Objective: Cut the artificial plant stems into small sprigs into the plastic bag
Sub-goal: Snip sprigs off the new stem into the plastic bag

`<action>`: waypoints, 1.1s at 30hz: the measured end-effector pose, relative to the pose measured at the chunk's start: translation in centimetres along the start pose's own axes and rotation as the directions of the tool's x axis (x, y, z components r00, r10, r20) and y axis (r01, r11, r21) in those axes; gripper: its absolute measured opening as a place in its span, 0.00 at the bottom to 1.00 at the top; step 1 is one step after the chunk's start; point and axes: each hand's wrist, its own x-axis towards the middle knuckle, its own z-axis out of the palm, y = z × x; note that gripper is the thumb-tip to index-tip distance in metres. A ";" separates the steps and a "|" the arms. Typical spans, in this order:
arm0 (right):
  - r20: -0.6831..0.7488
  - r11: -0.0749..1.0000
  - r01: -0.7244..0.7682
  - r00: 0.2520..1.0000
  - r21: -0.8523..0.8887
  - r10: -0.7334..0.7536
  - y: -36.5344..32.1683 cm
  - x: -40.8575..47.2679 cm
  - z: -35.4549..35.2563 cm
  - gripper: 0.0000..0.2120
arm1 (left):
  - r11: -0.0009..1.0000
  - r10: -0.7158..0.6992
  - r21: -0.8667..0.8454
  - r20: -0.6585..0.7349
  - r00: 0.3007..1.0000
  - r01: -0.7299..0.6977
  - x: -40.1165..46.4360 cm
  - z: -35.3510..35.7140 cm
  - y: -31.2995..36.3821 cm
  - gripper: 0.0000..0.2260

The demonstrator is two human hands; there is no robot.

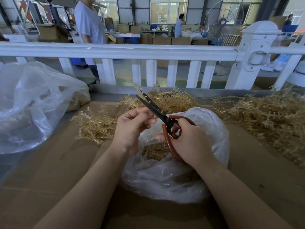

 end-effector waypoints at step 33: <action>0.169 0.715 -0.314 0.948 0.625 0.269 -0.5 0.4 -0.1 0.15 | 0.913 0.081 0.377 0.199 0.977 -0.153 -0.7 0.8 -1.0 0.05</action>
